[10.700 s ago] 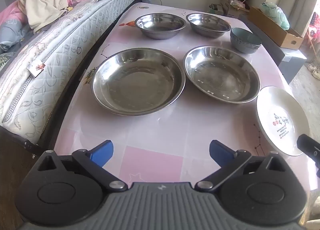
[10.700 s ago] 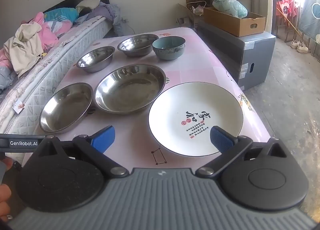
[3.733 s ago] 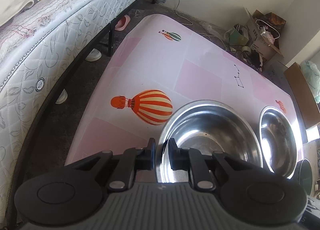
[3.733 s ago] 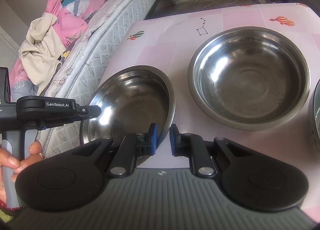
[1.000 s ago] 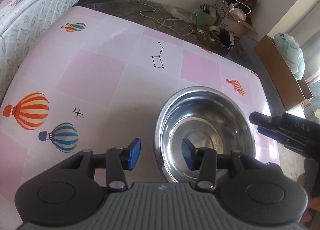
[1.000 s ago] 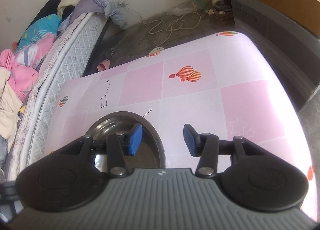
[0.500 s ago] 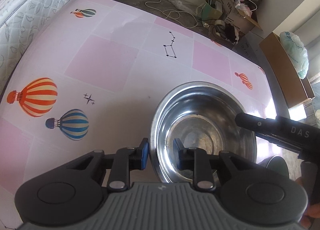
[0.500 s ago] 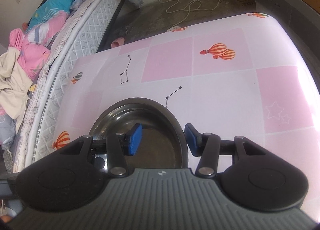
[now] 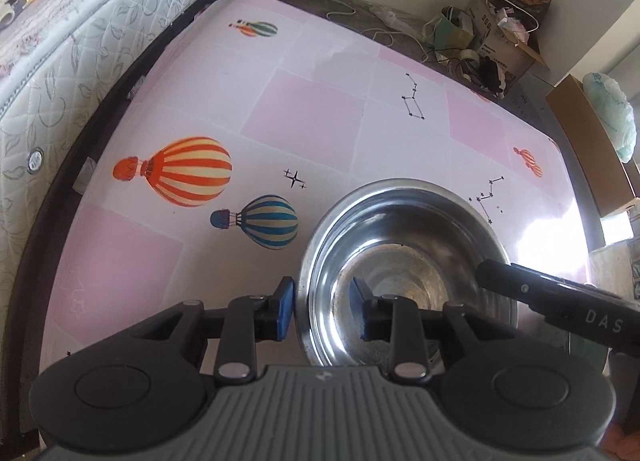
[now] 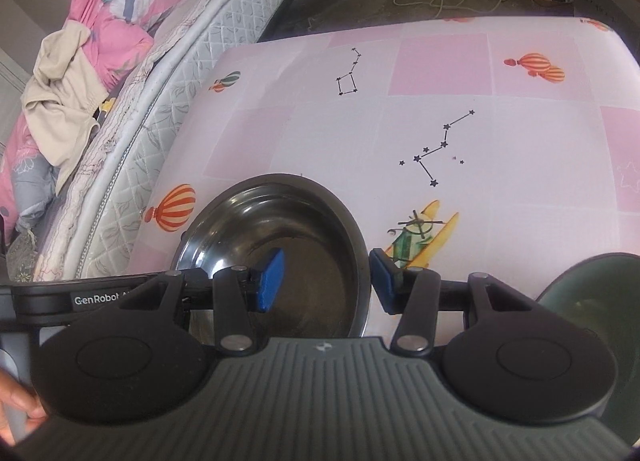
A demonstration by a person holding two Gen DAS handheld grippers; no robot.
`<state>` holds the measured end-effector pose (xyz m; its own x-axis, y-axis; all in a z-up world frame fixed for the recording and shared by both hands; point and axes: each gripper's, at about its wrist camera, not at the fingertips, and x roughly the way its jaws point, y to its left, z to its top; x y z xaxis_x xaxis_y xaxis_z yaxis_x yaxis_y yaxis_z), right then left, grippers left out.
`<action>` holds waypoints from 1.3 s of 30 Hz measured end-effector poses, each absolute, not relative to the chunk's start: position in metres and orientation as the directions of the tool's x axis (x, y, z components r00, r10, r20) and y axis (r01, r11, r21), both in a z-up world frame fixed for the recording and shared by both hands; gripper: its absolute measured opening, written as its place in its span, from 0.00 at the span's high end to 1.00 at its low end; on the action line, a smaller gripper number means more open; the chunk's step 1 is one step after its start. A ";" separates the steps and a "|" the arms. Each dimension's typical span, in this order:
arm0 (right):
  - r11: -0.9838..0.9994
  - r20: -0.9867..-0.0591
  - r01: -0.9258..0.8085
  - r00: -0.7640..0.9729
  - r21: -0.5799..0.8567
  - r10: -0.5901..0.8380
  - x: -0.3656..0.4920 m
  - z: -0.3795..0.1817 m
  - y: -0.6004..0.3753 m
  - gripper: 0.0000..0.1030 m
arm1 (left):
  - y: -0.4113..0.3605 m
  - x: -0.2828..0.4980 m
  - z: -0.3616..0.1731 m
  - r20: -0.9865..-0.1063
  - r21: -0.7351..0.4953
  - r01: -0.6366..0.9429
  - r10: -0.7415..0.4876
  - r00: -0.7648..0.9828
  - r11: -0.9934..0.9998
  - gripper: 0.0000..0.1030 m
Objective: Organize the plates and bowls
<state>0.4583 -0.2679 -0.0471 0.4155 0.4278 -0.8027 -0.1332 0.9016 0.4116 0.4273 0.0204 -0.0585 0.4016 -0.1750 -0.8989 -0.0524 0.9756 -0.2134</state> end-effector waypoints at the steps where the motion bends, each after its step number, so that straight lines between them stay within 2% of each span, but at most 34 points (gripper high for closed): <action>1: 0.910 -0.802 -0.143 0.434 0.389 0.411 0.456 -0.043 -0.265 0.54 | 0.018 0.424 -0.053 -0.893 -0.192 -0.038 -0.159 0.420 0.981 0.60; 2: 0.916 -0.799 -0.150 0.451 0.373 0.399 0.453 -0.039 -0.264 0.54 | 0.016 0.420 -0.048 -0.886 -0.175 -0.023 -0.147 0.440 0.984 0.54; 7: 0.916 -0.747 -0.179 0.533 0.360 0.398 0.433 -0.003 -0.275 0.54 | 0.008 0.397 -0.017 -0.843 -0.171 0.047 -0.171 0.511 0.984 0.44; 13: 0.896 -0.681 -0.173 0.596 0.409 0.426 0.394 0.032 -0.310 0.51 | -0.009 0.369 0.011 -0.802 -0.162 0.126 -0.205 0.561 0.979 0.31; 18: 0.878 -0.646 -0.152 0.622 0.453 0.441 0.359 0.049 -0.346 0.51 | -0.031 0.355 0.026 -0.789 -0.172 0.189 -0.250 0.561 0.967 0.29; 21: 0.873 -0.630 -0.139 0.640 0.467 0.439 0.337 0.056 -0.368 0.50 | -0.047 0.350 0.032 -0.781 -0.190 0.233 -0.291 0.553 0.954 0.23; 30: 0.882 -0.641 -0.054 0.666 0.469 0.382 0.299 0.051 -0.432 0.50 | -0.102 0.348 0.029 -0.761 -0.239 0.313 -0.378 0.527 0.919 0.24; 37: 0.868 -0.677 0.041 0.644 0.495 0.356 0.297 0.021 -0.470 0.50 | -0.147 0.366 0.006 -0.794 -0.259 0.348 -0.403 0.454 0.901 0.35; 39: 0.862 -0.685 0.062 0.638 0.502 0.352 0.300 0.012 -0.477 0.50 | -0.158 0.373 -0.004 -0.809 -0.266 0.343 -0.402 0.429 0.901 0.40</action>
<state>0.2998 -0.4771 0.0123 0.6381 0.3524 -0.6846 0.0625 0.8625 0.5022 0.3727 -0.1577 -0.0037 0.4292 -0.4023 -0.8087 0.3430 0.9009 -0.2661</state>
